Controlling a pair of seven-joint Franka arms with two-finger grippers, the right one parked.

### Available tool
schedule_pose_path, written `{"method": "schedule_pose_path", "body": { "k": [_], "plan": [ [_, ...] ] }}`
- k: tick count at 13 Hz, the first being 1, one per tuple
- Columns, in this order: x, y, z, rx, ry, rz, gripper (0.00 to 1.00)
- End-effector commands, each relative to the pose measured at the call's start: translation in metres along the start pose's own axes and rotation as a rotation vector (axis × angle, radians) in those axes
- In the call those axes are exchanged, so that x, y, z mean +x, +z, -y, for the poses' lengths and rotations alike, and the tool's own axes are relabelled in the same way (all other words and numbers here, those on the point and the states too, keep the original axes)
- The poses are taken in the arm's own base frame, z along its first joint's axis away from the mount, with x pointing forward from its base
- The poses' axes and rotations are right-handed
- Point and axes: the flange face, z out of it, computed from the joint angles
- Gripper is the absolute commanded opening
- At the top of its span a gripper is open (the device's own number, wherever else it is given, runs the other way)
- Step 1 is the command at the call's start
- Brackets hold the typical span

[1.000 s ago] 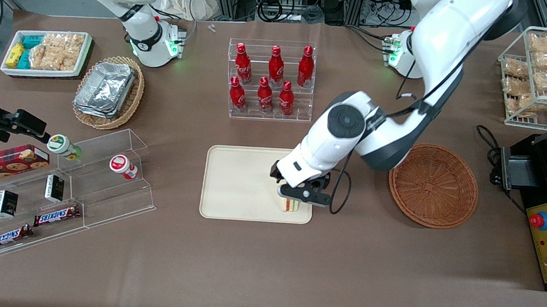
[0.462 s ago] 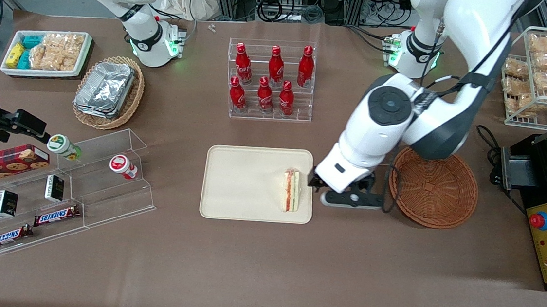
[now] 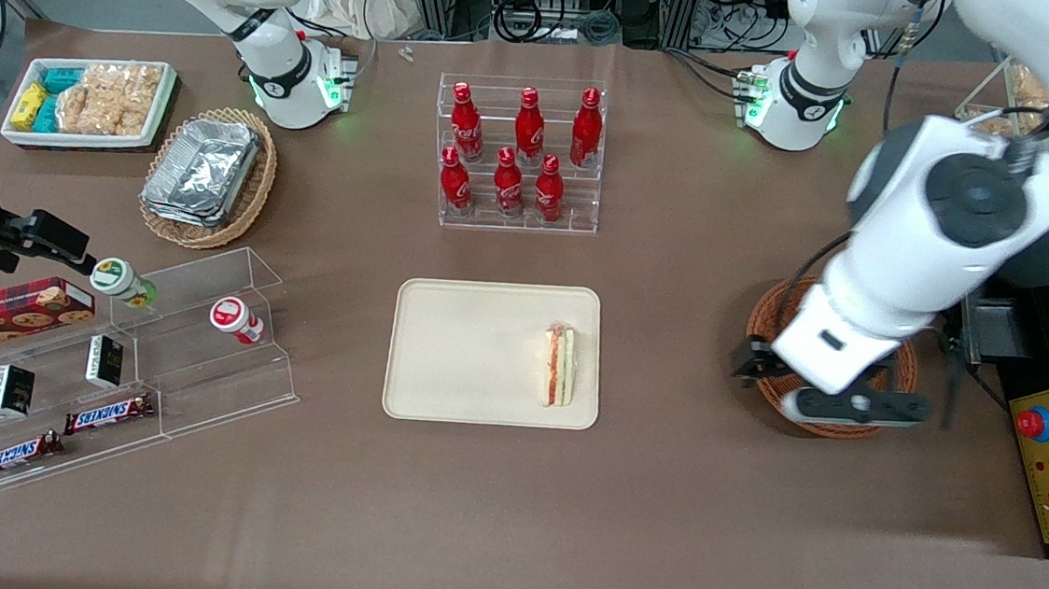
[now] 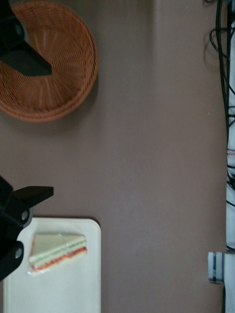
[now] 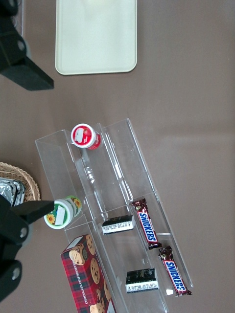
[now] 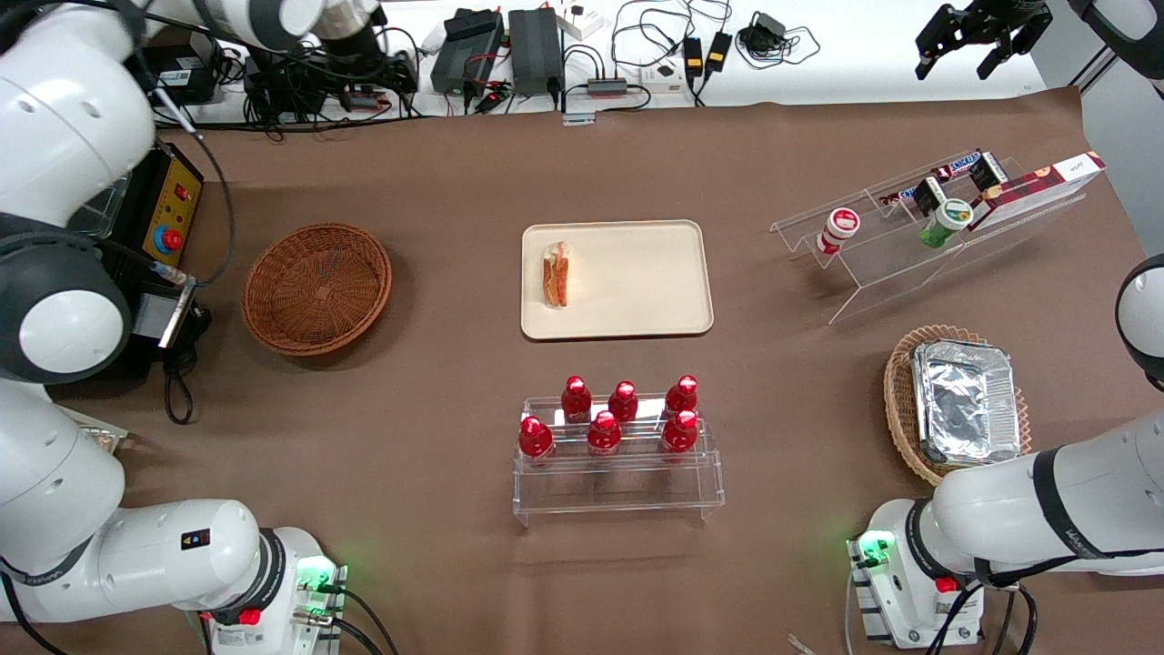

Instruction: Place sandwich from basket to tray

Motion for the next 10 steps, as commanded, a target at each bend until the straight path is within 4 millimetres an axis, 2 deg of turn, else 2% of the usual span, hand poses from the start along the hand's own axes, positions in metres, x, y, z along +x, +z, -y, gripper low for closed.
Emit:
{"method": "schedule_pose_path", "body": {
  "k": [1,3,4,5,6,7,10],
  "plan": [
    [-0.008,-0.021,0.047,0.026,0.044,0.03,1.0],
    [-0.013,-0.021,0.073,0.026,0.046,0.037,1.0],
    [-0.016,-0.025,0.077,0.027,0.074,0.037,1.0],
    [-0.016,-0.025,0.095,0.029,0.071,0.042,1.0],
    [-0.021,-0.029,0.098,0.016,0.08,0.046,1.0],
    [-0.022,-0.033,0.112,0.005,0.083,0.046,1.0],
    [-0.036,-0.031,0.128,0.031,0.122,0.064,1.0]
  ]
}}
